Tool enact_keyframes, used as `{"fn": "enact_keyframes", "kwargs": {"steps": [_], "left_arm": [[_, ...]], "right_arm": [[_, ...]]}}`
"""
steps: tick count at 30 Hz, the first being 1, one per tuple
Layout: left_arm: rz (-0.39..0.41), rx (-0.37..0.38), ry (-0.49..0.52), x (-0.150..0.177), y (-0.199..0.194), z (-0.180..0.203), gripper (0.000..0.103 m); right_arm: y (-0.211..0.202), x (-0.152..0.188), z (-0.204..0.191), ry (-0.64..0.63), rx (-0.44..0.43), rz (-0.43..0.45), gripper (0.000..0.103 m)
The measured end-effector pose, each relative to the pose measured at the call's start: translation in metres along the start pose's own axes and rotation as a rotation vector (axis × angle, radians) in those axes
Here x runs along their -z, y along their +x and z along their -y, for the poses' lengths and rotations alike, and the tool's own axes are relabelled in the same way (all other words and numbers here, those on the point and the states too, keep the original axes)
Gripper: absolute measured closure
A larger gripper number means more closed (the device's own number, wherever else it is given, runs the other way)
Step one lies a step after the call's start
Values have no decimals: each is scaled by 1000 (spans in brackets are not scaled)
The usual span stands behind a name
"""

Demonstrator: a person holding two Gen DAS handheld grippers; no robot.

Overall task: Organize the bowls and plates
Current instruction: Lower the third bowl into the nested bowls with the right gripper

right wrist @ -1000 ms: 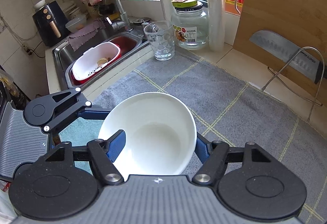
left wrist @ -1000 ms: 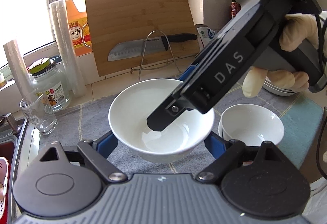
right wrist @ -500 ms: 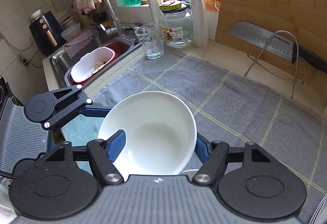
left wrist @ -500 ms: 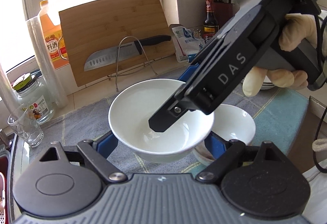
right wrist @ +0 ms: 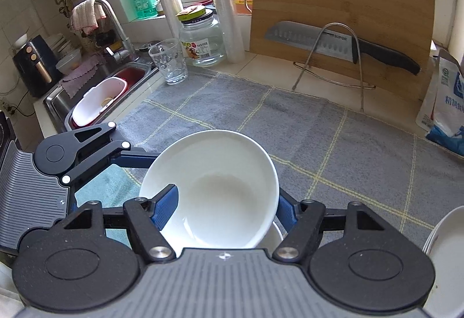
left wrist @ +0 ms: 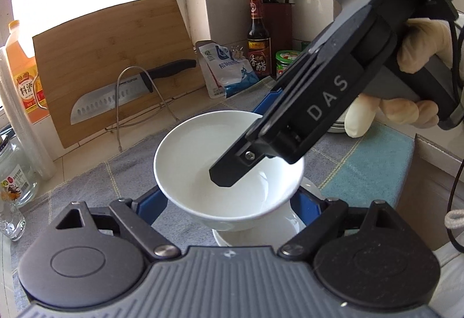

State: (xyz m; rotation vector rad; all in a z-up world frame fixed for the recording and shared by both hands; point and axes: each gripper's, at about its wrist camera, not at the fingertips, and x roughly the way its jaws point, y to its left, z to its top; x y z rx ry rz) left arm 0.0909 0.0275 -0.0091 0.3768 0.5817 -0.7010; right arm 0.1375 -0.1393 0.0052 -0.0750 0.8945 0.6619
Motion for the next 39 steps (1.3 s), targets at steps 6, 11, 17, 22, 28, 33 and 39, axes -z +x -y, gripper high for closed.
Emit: {"fn": "enact_keyframes", "kwargs": {"steps": [6, 11, 17, 22, 28, 33, 39], "left_arm": [[-28, 36, -5, 1, 8, 8, 12], [-53, 46, -16, -1, 11, 11, 12], [-71, 65, -31, 1, 12, 12, 12], [-86, 70, -36, 4, 13, 12, 12], [-95, 77, -39, 5, 13, 14, 12], [-104, 74, -34, 5, 12, 15, 12], [-111, 74, -30, 5, 15, 14, 12]], "right_arm": [[1, 12, 8, 28, 6, -22, 27], [2, 17, 10, 41, 5, -39, 27], [5, 23, 12, 46, 4, -63, 27], [7, 26, 11, 49, 0, -68, 27], [10, 30, 11, 47, 6, -76, 27], [11, 32, 11, 51, 5, -78, 27], [13, 32, 10, 47, 5, -75, 27]]}}
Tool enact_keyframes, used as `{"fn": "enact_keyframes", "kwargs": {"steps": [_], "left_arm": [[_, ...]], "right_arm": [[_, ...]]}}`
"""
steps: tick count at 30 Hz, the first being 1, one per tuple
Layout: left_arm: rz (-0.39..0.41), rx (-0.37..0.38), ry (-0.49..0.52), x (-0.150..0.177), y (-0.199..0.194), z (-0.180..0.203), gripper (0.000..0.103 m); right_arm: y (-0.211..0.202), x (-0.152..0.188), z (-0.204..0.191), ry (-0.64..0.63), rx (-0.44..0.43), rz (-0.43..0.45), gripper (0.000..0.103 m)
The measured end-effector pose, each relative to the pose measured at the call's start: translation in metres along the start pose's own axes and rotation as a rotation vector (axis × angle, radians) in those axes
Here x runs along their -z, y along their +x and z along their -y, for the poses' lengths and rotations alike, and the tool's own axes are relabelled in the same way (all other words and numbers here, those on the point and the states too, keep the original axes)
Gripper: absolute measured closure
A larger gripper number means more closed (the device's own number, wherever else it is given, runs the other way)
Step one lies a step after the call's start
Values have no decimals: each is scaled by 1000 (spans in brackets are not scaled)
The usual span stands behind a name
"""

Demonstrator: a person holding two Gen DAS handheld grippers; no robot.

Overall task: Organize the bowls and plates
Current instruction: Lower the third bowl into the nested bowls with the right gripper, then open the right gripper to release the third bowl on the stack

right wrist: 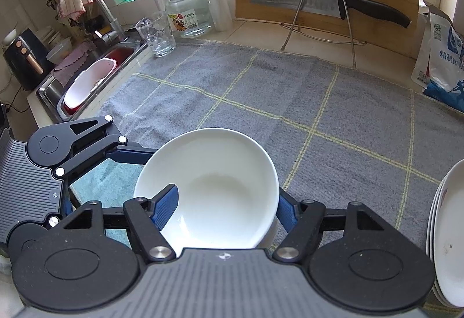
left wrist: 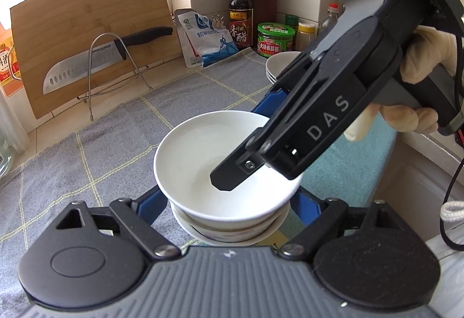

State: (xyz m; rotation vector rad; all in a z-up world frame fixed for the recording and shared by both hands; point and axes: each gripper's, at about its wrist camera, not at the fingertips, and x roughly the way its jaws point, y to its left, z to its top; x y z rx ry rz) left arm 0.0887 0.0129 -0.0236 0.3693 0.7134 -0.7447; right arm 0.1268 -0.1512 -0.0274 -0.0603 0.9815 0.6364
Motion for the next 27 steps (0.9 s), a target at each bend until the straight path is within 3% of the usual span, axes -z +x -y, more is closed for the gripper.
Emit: {"fn": "enact_keyframes", "kwargs": {"steps": [16, 18, 20, 27], "left_arm": [[-17, 41, -6, 0, 8, -8, 10], [-19, 39, 3, 1, 9, -7, 9], [-14, 34, 15, 1, 8, -6, 8], [1, 39, 8, 5, -1, -8, 7]], "right_arm": [[5, 1, 4, 11, 8, 0, 27], [5, 1, 4, 8, 1, 4, 23], [4, 1, 2, -3, 9, 15, 12], [2, 0, -3, -34, 30, 43, 3]]}}
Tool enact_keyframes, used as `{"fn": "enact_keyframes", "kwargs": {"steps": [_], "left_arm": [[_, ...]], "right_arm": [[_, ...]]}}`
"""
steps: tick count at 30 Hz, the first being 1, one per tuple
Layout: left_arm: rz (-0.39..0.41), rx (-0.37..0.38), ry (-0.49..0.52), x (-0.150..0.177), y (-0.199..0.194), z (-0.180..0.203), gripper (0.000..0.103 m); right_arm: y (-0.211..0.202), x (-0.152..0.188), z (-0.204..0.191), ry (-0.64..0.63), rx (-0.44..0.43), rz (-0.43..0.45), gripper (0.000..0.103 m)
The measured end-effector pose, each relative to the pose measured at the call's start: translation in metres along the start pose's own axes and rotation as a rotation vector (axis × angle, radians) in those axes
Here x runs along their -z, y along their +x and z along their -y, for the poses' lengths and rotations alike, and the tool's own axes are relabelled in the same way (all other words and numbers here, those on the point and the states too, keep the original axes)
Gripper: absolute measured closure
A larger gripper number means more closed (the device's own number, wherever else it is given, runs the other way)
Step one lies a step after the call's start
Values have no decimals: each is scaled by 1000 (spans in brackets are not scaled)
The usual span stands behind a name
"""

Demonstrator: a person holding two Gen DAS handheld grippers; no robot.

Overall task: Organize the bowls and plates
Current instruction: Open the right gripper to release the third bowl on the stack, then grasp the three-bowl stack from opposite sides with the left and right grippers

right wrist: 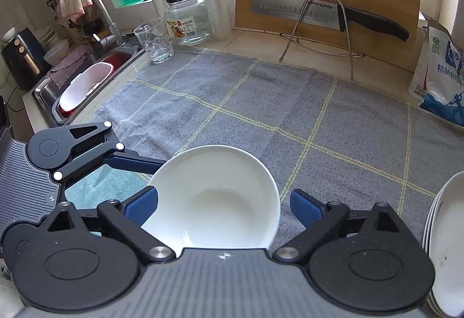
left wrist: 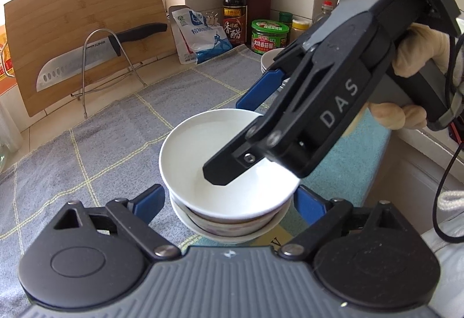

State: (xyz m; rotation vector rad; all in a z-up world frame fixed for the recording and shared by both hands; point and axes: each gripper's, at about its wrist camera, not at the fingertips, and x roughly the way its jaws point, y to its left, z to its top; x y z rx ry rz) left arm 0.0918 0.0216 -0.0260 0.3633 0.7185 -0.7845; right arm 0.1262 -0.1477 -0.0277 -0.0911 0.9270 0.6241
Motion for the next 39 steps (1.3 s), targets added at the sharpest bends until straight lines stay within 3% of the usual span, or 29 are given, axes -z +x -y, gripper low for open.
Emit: {"fn": "enact_keyframes", "kwargs": {"steps": [12, 20, 32, 39], "left_arm": [[27, -10, 45, 21, -12, -10, 6], [39, 29, 63, 28, -18, -22, 2], [29, 126, 144, 35, -8, -27, 2], [12, 134, 155, 36, 4, -28, 2]], "right_arm": [[-16, 14, 4, -12, 32, 36, 0], [-25, 31, -19, -65, 62, 73, 0], [-23, 53, -43, -82, 184, 23, 0], [-14, 59, -36, -121, 219, -13, 0]]}}
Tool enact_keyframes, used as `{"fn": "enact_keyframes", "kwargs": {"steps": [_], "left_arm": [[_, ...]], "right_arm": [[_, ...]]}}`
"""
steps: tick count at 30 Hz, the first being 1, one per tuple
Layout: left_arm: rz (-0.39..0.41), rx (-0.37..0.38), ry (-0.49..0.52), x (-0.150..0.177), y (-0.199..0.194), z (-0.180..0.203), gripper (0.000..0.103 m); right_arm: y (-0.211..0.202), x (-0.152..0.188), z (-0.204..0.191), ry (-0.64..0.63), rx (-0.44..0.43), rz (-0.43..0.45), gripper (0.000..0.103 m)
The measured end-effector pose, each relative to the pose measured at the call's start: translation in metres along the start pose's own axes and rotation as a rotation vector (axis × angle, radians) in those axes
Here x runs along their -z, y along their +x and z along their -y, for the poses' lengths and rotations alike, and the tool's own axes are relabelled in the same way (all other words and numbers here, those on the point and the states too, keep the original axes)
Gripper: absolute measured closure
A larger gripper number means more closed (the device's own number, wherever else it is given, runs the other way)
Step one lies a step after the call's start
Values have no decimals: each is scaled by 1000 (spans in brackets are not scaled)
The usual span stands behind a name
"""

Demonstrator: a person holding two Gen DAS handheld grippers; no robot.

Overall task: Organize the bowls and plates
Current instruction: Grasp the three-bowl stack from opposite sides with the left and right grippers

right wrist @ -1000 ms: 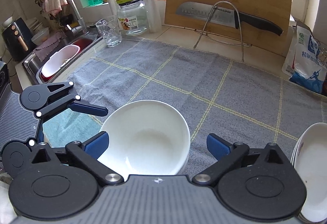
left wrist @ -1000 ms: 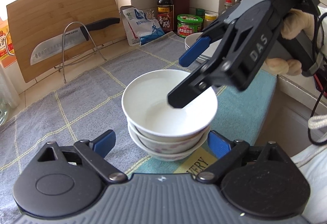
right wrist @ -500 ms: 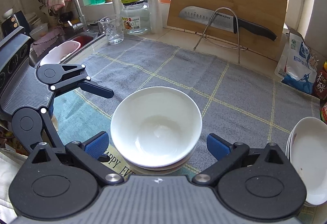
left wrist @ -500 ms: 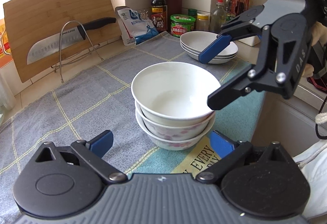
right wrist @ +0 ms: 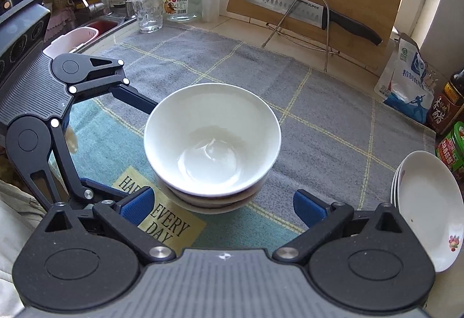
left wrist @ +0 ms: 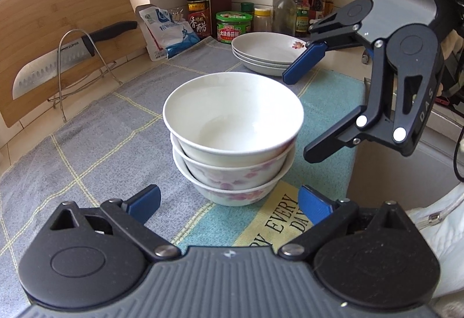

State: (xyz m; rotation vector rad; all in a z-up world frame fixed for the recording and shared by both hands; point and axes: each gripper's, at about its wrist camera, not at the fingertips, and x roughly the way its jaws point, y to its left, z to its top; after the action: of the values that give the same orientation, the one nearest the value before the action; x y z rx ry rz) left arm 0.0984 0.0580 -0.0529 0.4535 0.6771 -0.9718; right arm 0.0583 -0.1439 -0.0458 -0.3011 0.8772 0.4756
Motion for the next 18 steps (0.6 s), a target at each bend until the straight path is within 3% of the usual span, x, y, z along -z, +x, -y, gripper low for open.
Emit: {"fn": "enact_keyframes", "kwargs": {"steps": [9, 18], "left_arm": [[-66, -38, -1, -2, 19, 5, 3], [-116, -93, -2, -10, 29, 4, 4]], "right_arm": [[28, 15, 17, -84, -53, -54, 0], [43, 12, 23, -230, -157, -27, 0]]}}
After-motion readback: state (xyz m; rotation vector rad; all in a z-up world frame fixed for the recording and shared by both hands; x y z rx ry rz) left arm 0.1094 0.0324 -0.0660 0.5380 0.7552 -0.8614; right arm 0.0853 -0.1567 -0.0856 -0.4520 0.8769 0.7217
